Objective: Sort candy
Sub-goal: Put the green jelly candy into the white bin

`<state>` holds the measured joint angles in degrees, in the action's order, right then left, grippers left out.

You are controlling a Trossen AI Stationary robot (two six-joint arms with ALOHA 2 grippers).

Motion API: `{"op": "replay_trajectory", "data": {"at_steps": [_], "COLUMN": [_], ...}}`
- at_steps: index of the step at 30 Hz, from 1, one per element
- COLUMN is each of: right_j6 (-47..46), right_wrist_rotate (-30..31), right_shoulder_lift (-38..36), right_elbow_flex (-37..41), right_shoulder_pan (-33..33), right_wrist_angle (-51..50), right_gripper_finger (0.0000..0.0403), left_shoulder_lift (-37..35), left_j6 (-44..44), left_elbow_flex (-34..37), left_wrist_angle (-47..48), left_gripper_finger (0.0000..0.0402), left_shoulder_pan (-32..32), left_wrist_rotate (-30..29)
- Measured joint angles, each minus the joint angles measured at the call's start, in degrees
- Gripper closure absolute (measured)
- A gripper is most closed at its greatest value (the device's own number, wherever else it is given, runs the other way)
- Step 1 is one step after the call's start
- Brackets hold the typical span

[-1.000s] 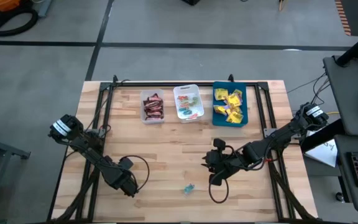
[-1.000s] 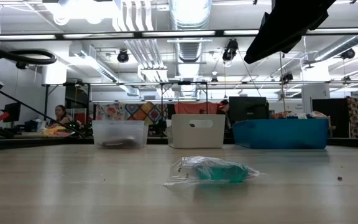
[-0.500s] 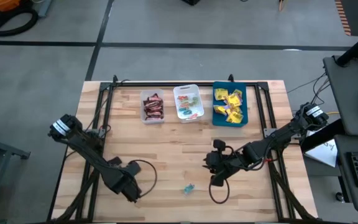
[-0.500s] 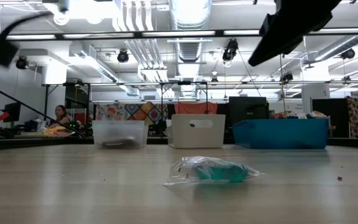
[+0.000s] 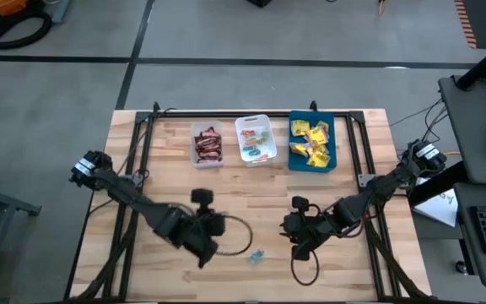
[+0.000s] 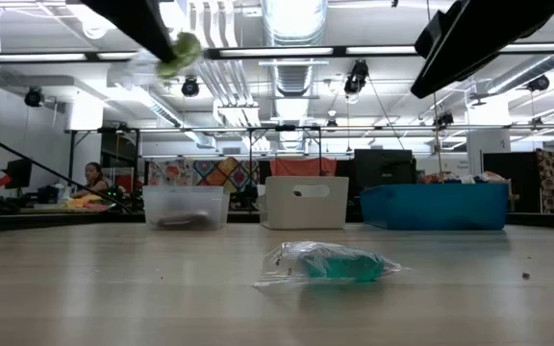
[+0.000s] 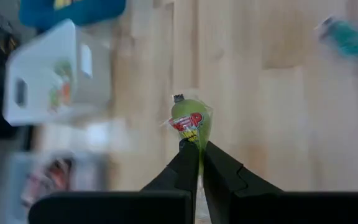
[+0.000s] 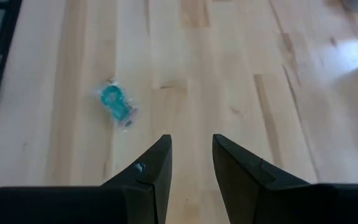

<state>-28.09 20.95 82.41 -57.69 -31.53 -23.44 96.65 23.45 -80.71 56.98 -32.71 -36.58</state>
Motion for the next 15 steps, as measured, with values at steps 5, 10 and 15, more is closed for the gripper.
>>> {"op": "replay_trajectory", "data": {"at_steps": [5, 10, 15], "right_j6": [-2.61, -2.89, -2.99], "right_wrist_rotate": [0.08, 0.07, 0.95], "right_shoulder_lift": [0.00, 0.00, 0.00], "right_elbow_flex": [0.02, 0.02, 0.07], "right_shoulder_pan": [-1.92, -4.22, -5.51], "right_wrist_angle": [2.10, 5.54, 7.52], "right_gripper_finger": [0.0294, 0.0294, 0.0294], "left_shoulder_lift": [-1.87, -4.66, -6.05], "left_j6": [-15.68, -29.25, -39.53], "left_elbow_flex": [1.83, 8.47, 14.37], "left_wrist_angle": [-4.92, -18.35, -32.75], "left_gripper_finger": [0.0402, 0.0401, 0.0401], "left_shoulder_pan": [8.57, 18.52, 30.38], "left_wrist_rotate": [2.59, 12.64, 26.46]}}
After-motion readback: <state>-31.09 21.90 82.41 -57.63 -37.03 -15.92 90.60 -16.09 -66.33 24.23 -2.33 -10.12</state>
